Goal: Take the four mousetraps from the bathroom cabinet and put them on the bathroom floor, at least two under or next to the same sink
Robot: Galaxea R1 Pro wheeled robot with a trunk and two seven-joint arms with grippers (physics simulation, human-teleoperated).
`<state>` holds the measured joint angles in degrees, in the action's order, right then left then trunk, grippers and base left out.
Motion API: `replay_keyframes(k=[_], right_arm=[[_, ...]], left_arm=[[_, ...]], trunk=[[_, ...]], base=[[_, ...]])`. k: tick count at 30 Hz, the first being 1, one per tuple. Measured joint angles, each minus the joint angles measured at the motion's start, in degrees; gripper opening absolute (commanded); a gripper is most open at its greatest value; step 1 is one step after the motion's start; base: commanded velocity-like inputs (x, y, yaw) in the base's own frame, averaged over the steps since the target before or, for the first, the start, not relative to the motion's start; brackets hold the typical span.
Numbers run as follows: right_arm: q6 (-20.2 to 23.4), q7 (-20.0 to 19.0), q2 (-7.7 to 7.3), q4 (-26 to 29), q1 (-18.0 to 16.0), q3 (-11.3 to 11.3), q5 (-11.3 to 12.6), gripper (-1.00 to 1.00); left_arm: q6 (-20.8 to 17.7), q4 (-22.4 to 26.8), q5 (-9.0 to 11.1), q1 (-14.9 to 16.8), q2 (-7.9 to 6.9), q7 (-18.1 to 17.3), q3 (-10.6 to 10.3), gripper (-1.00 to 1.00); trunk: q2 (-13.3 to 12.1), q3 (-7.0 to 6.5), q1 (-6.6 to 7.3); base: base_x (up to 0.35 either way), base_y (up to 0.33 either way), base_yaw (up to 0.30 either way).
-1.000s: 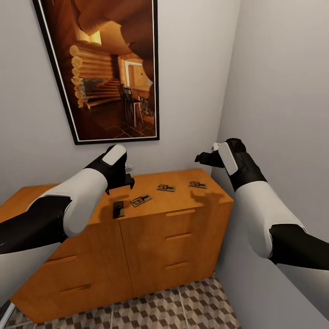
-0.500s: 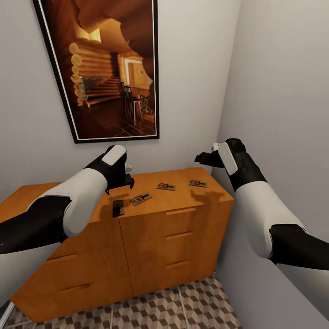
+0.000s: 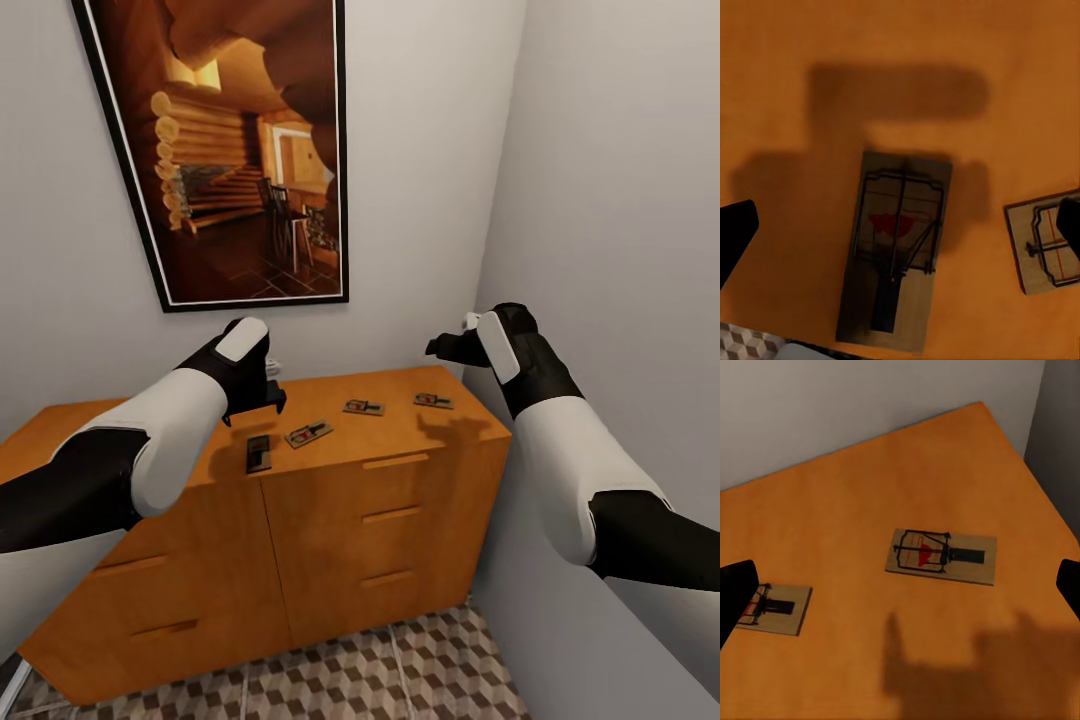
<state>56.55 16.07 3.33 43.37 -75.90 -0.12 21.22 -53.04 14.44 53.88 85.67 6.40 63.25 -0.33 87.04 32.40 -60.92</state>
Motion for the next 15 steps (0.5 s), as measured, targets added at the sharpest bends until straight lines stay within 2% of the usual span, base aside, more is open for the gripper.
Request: replay_keyframes(k=[6,15], right_arm=[[0.0,0.0,0.00,0.0,0.0,0.0,0.0,1.00],[0.0,0.0,0.00,0.0,0.0,0.0,0.0,1.00]], left_arm=[[0.0,0.1,-0.2,0.0,-0.10,0.1,-0.1,1.00],[0.0,-0.1,-0.2,0.0,-0.08,-0.2,-0.2,1.00]], trunk=[[2.4,1.08,-1.32],[2.4,1.08,-1.32]], base=[[0.000,0.000,0.000],[0.000,0.000,0.000]])
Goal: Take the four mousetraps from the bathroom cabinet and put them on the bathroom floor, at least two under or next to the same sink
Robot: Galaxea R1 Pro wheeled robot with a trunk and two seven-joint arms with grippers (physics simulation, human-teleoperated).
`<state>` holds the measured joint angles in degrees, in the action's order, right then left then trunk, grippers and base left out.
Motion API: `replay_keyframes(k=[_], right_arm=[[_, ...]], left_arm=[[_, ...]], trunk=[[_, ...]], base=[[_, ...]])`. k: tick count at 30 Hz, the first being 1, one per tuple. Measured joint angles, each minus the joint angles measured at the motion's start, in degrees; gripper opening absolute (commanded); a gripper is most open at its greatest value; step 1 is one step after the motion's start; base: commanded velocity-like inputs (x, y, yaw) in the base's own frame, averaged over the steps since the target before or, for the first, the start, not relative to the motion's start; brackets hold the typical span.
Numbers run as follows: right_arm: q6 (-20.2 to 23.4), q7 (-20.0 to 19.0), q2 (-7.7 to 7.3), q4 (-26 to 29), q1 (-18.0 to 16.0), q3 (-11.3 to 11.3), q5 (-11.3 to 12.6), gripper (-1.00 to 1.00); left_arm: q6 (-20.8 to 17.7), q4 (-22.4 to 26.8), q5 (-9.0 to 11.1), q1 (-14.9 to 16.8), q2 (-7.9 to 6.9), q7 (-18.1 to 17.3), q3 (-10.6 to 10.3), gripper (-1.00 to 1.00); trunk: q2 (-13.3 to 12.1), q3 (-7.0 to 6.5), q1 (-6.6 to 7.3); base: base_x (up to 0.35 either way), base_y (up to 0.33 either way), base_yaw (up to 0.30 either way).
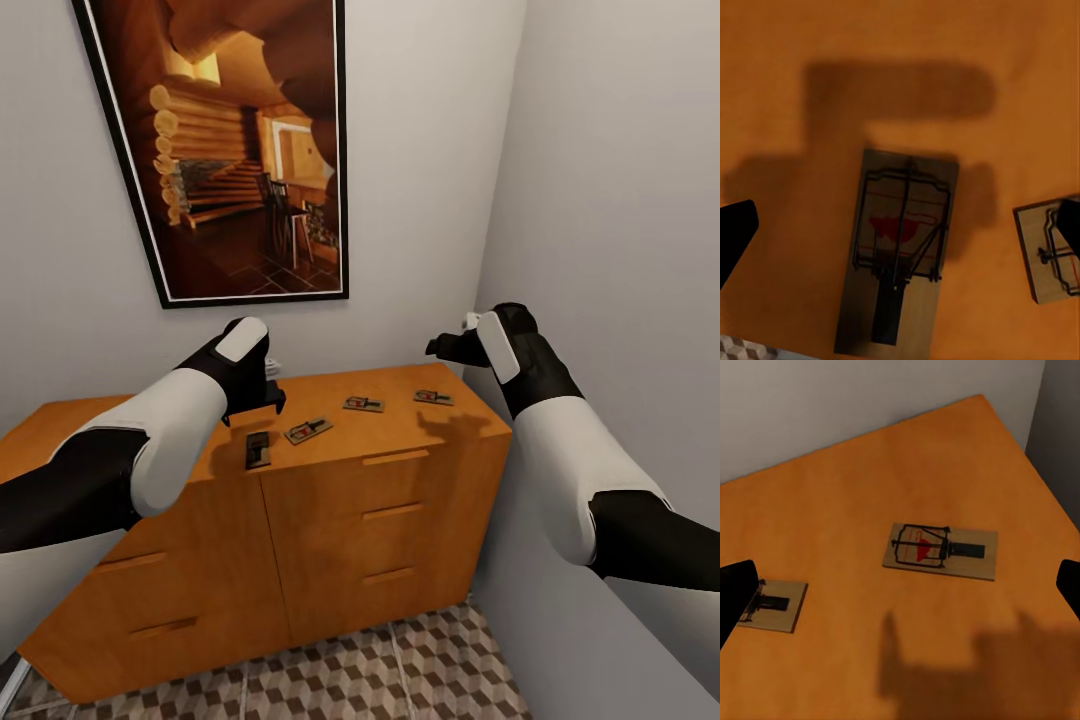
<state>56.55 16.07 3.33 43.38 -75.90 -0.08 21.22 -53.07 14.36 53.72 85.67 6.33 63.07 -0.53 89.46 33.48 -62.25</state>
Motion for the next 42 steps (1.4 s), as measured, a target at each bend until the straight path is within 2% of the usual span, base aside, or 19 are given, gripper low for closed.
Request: replay_keyframes(k=[11,31,42], right_arm=[[0.0,0.1,0.00,0.1,0.0,0.0,0.0,1.00],[0.1,0.1,0.00,0.1,0.0,0.1,0.0,1.00],[0.1,0.1,0.00,0.1,0.0,0.1,0.0,1.00]], left_arm=[[0.0,-0.1,0.0,0.0,0.09,-0.1,0.0,1.00],[-0.1,-2.5,0.0,-0.4,0.09,-0.2,0.0,1.00],[0.2,-2.9,0.2,-0.4,0.01,-0.1,0.1,1.00]], trunk=[[0.0,0.00,0.00],[8.0,3.59,-4.39],[8.0,3.57,-4.39]], base=[[0.000,0.000,0.000],[0.000,0.000,0.000],[0.000,0.000,0.000]])
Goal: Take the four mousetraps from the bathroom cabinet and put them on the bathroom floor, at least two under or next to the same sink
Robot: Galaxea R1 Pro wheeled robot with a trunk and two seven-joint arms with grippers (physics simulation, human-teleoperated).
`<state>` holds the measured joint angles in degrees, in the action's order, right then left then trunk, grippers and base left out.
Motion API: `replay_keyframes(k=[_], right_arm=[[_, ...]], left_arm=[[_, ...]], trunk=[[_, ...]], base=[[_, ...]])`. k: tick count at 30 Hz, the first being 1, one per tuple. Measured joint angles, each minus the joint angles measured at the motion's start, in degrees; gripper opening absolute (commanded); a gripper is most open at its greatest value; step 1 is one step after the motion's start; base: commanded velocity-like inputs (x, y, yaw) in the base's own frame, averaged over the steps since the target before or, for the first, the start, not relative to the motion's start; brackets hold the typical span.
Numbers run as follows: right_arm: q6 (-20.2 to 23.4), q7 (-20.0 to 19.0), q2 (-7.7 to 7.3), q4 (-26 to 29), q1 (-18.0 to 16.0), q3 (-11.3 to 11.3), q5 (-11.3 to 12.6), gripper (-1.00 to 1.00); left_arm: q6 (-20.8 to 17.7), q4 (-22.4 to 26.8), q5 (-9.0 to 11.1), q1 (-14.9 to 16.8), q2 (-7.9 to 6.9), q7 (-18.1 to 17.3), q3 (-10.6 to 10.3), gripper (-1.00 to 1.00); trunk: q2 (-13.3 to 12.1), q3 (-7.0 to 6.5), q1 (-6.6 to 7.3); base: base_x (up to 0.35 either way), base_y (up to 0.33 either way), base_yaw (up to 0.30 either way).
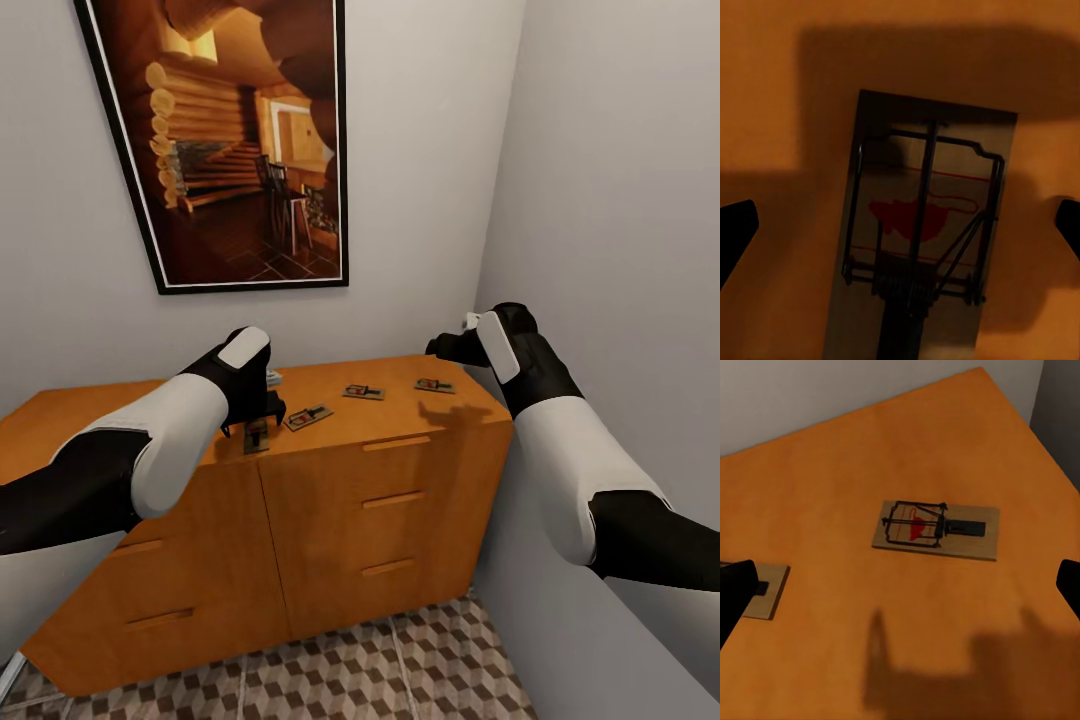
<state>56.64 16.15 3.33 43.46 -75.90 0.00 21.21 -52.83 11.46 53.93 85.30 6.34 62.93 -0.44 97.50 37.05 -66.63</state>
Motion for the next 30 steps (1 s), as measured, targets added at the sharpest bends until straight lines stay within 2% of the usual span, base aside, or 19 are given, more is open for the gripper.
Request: replay_keyframes(k=[3,9,30], right_arm=[[0.0,0.0,0.00,0.0,0.0,0.0,0.0,1.00],[0.0,0.0,0.00,0.0,0.0,0.0,-0.1,1.00],[0.0,0.0,0.00,0.0,0.0,0.0,0.0,1.00]], left_arm=[[0.0,0.0,0.0,0.0,0.00,0.0,0.0,1.00],[-0.3,1.9,0.2,0.0,0.00,0.1,0.1,1.00],[-0.2,1.9,0.2,0.0,0.00,0.0,0.1,1.00]], trunk=[[0.0,0.00,0.00],[2.4,1.07,-1.31],[2.4,1.08,-1.32]], base=[[0.000,0.000,0.000],[0.000,0.000,0.000],[0.000,0.000,0.000]])
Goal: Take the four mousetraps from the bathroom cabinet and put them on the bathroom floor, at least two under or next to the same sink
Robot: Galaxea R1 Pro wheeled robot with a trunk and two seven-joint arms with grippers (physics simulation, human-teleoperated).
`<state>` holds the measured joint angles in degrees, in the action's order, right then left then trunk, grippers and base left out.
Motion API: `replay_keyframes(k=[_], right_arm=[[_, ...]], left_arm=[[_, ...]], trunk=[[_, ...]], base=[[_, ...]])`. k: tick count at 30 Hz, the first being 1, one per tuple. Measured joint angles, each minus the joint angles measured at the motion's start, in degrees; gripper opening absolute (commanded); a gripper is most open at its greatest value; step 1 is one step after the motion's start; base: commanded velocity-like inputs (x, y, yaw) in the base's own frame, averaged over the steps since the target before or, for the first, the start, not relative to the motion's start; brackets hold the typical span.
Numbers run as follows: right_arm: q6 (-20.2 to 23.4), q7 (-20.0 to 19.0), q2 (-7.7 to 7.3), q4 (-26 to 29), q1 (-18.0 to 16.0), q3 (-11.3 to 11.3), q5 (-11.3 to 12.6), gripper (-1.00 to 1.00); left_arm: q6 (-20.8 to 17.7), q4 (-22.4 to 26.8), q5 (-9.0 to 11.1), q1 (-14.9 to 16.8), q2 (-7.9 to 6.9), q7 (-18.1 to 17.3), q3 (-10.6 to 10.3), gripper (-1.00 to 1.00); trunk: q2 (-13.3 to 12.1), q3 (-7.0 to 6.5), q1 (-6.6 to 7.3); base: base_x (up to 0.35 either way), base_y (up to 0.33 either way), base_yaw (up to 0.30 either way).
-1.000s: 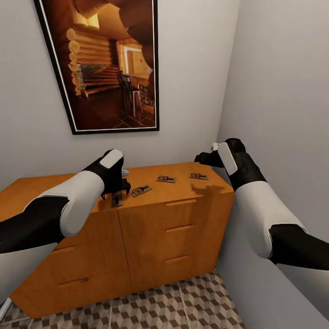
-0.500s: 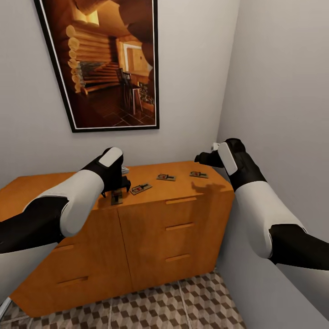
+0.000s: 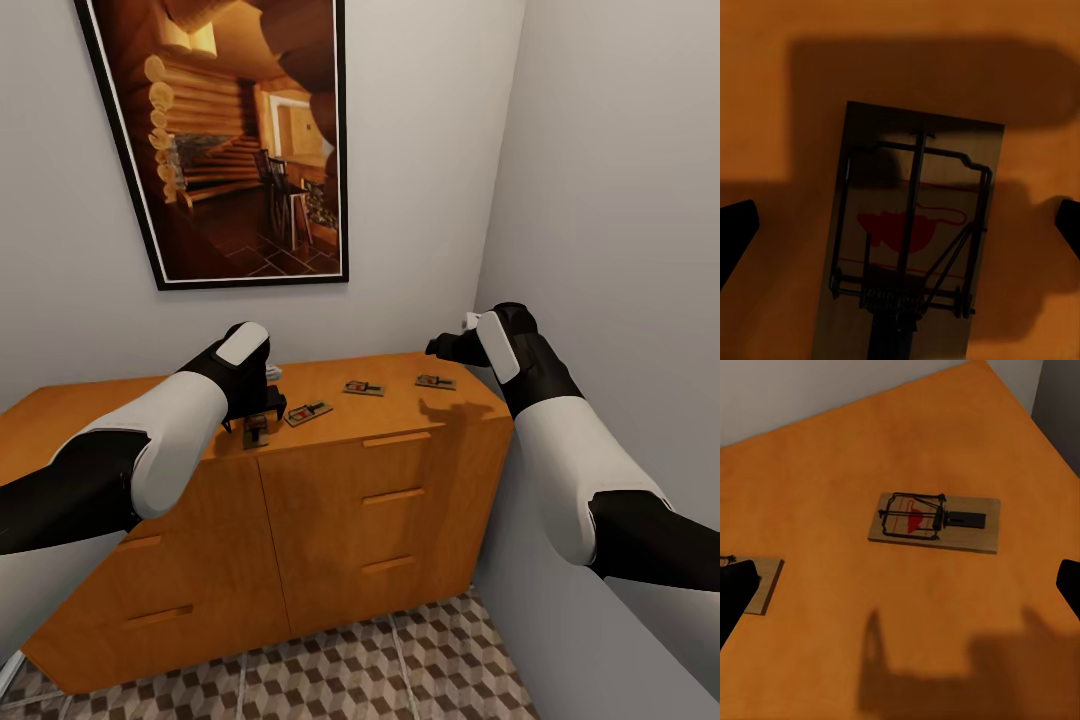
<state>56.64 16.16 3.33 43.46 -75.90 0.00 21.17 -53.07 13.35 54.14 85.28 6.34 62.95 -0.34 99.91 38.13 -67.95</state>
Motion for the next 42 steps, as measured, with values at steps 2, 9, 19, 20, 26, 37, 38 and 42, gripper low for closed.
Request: replay_keyframes(k=[2,9,19,20,26,37,38,42], right_arm=[[0.0,0.0,0.00,0.0,0.0,0.0,0.0,1.00],[0.0,0.0,0.00,0.0,0.0,0.0,0.0,1.00],[0.0,0.0,0.00,0.1,0.0,0.0,0.0,1.00],[0.0,0.0,0.00,0.1,0.0,0.0,0.0,1.00],[0.0,0.0,0.00,0.0,0.0,0.0,0.0,1.00],[-0.4,-0.4,-0.41,-0.5,0.3,0.2,-0.3,1.00],[-0.7,-0.7,-0.72,-0.6,0.7,0.5,-0.7,1.00],[-2.0,-2.0,-2.00,-0.2,-0.2,1.7,-2.2,1.00]], left_arm=[[0.0,0.0,0.0,0.0,-0.01,0.0,0.0,1.00],[0.4,0.0,0.3,0.0,-0.01,-0.1,0.2,-1.00],[-0.2,0.0,-0.6,0.0,-0.08,0.2,-0.4,-1.00],[-0.3,0.0,-0.7,0.0,-0.09,0.2,-0.4,-1.00],[-0.5,0.0,-1.2,0.0,-0.10,0.2,-0.7,-1.00],[-1.0,5.2,0.0,0.3,0.15,0.8,0.3,-1.00],[-1.2,4.8,0.1,0.3,-0.18,1.0,0.6,-1.00],[-0.4,5.4,1.5,-0.8,-1.43,1.7,2.7,-1.00]], trunk=[[0.0,0.00,0.00],[0.0,0.00,0.00],[0.0,0.00,0.00],[0.0,0.00,0.00],[0.0,0.00,0.00],[0.0,0.01,-0.01],[0.0,0.02,-0.01],[0.0,-0.01,0.00]], base=[[0.000,0.000,0.000],[0.000,0.000,0.000],[0.000,0.000,0.000],[0.000,0.000,0.000],[0.000,0.000,0.000],[0.000,0.000,0.000],[0.000,0.000,0.000],[0.000,0.000,0.000]])
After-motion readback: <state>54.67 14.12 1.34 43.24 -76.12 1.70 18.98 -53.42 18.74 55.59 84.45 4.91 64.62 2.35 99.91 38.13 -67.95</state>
